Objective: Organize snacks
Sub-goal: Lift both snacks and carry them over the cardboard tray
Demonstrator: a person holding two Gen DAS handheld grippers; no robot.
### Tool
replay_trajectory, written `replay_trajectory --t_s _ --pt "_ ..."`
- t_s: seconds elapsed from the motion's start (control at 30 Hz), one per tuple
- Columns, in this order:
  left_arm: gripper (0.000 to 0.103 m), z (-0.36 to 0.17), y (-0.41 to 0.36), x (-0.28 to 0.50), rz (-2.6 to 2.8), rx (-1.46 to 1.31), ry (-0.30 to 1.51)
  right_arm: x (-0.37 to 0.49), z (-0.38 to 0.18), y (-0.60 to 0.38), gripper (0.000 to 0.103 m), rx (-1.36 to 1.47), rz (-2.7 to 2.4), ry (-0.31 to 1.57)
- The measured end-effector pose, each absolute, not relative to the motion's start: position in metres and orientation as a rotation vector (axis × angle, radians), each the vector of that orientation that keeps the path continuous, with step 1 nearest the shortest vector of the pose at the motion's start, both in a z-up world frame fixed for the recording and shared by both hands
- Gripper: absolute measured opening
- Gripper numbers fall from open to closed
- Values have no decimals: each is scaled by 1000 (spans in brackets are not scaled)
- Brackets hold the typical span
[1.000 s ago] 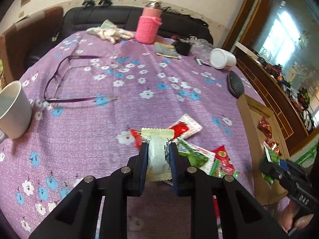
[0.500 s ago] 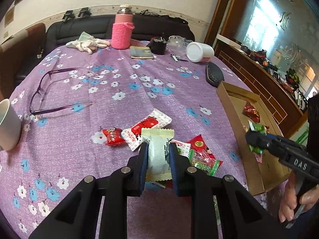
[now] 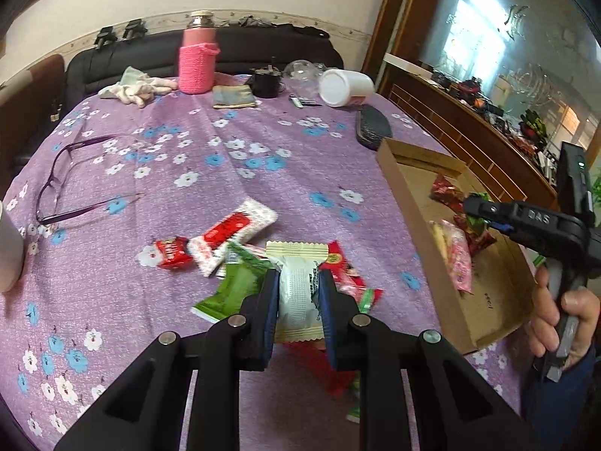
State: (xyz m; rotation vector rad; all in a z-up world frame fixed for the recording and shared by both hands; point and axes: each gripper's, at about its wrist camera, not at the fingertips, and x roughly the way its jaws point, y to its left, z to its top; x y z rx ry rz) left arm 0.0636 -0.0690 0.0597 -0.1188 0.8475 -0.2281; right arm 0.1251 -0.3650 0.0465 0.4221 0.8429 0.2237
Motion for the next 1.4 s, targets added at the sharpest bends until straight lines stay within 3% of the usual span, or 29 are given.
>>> replay_trajectory --t_s 0.43,0.77,1.4 --pt "20 77 -165 62 -411 -78 883 130 39 -394 30 492 169 878" --pt "20 51 -253 63 -530 14 933 126 44 -415 30 494 66 843" --pt "20 29 -258 65 -521 73 924 131 35 -417 31 445 -41 886"
